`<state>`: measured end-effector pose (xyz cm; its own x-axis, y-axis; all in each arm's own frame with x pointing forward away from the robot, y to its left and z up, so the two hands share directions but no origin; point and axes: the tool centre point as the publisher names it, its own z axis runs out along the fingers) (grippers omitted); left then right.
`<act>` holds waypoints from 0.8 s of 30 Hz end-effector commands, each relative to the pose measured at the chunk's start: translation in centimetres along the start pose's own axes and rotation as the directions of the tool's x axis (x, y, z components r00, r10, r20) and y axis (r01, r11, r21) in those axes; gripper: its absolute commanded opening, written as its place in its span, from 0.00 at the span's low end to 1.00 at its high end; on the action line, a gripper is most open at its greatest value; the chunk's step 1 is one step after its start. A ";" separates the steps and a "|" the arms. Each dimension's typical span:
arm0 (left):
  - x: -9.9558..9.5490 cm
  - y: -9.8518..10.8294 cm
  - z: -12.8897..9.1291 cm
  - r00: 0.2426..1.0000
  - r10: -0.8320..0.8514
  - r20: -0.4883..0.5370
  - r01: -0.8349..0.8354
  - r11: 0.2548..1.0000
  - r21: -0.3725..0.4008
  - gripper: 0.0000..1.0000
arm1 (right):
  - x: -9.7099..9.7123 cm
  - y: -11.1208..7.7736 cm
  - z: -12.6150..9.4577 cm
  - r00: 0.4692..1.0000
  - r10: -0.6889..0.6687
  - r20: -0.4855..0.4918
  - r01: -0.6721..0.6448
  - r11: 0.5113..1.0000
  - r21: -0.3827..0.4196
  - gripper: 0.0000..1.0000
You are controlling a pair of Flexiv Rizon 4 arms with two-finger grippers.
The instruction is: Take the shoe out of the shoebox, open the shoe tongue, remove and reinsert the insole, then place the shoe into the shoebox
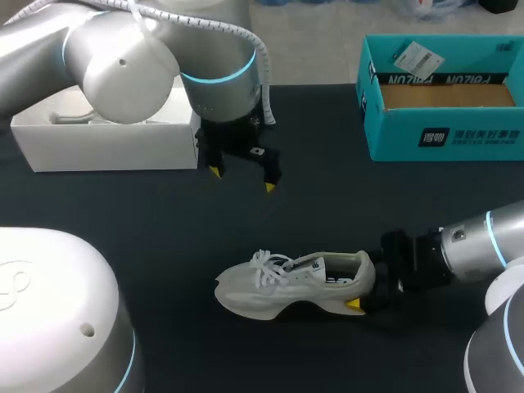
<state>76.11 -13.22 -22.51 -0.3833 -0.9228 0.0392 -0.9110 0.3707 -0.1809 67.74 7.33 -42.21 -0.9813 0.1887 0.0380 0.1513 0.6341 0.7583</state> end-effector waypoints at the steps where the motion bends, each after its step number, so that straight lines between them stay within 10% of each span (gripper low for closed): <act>1: 1.6 2.1 -0.6 0.991 -0.134 0.001 0.127 0.941 0.314 1.00 | 0.1 0.1 -0.1 1.000 0.000 0.000 0.000 1.000 0.002 0.00; 24: 8.0 5.1 5.7 0.961 -0.237 -0.141 0.264 0.938 0.224 1.00 | 0.1 0.1 -0.1 1.000 0.000 0.000 0.000 1.000 0.002 0.00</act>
<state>69.01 -18.73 -28.08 -0.1737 -0.9606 0.2171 -0.9191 0.0790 -0.3861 67.74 7.33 -42.21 -0.9813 0.1888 0.0380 0.1513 0.6341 0.7583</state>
